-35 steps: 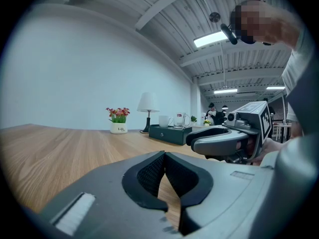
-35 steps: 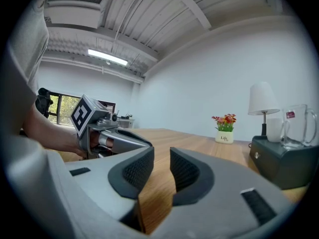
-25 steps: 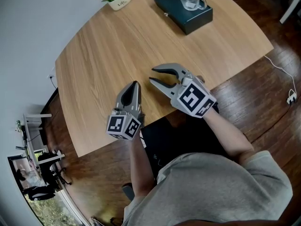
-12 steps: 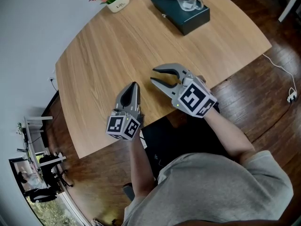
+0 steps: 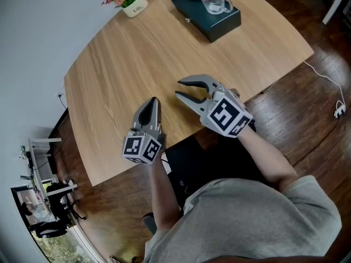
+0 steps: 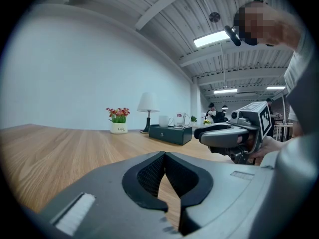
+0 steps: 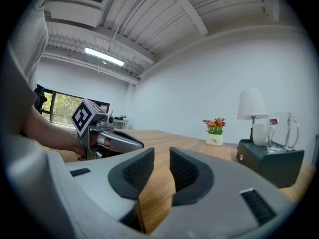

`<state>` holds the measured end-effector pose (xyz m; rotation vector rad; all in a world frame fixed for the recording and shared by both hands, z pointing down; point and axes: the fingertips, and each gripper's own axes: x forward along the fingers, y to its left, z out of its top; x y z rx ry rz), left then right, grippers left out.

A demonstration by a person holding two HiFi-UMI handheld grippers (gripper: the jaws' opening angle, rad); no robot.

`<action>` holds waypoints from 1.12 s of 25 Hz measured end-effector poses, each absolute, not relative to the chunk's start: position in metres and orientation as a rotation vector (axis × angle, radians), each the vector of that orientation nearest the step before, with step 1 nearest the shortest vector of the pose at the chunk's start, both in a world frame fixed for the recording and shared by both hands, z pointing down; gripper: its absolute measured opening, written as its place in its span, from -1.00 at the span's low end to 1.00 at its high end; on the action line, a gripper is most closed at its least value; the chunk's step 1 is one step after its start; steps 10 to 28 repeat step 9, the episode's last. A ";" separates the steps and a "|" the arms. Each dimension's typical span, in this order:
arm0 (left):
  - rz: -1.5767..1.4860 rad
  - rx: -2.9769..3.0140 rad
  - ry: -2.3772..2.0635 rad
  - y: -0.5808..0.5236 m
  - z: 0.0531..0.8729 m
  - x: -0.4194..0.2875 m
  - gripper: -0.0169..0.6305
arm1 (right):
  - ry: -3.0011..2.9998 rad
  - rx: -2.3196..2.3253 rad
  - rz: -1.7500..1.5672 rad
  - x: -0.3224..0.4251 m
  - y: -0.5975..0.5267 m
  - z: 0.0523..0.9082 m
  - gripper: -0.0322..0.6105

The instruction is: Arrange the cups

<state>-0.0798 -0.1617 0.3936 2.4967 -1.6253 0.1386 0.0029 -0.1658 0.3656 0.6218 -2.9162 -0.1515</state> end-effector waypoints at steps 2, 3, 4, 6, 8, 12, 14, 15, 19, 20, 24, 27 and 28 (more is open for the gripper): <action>0.139 2.498 -1.625 -0.162 0.394 -0.080 -0.91 | -2.913 0.621 -0.158 0.004 -0.166 0.366 -0.61; 0.139 2.498 -1.625 -0.162 0.394 -0.080 -0.91 | -2.912 0.622 -0.157 0.005 -0.166 0.366 -0.61; 0.139 2.497 -1.625 -0.162 0.394 -0.080 -0.92 | -2.913 0.623 -0.154 0.005 -0.166 0.367 -0.61; 0.139 2.498 -1.624 -0.163 0.394 -0.080 -0.92 | -2.915 0.625 -0.148 0.005 -0.166 0.367 -0.61; 0.138 2.497 -1.624 -0.163 0.394 -0.079 -0.91 | -2.914 0.624 -0.146 0.005 -0.166 0.367 -0.61; 0.137 2.496 -1.624 -0.162 0.394 -0.079 -0.91 | -2.913 0.623 -0.145 0.005 -0.165 0.367 -0.61; 0.137 2.496 -1.624 -0.162 0.394 -0.079 -0.91 | -2.913 0.623 -0.145 0.005 -0.165 0.367 -0.61; 0.137 2.496 -1.624 -0.162 0.394 -0.079 -0.91 | -2.913 0.623 -0.145 0.005 -0.165 0.367 -0.61; 0.137 2.496 -1.624 -0.162 0.394 -0.079 -0.91 | -2.913 0.623 -0.145 0.005 -0.165 0.367 -0.61; 0.137 2.496 -1.624 -0.162 0.394 -0.079 -0.91 | -2.913 0.623 -0.145 0.005 -0.165 0.367 -0.61; 0.137 2.496 -1.624 -0.162 0.394 -0.079 -0.91 | -2.913 0.623 -0.145 0.005 -0.165 0.367 -0.61; 0.137 2.496 -1.624 -0.162 0.394 -0.079 -0.91 | -2.913 0.623 -0.145 0.005 -0.165 0.367 -0.61; 0.137 2.496 -1.624 -0.162 0.394 -0.079 -0.91 | -2.913 0.623 -0.145 0.005 -0.165 0.367 -0.61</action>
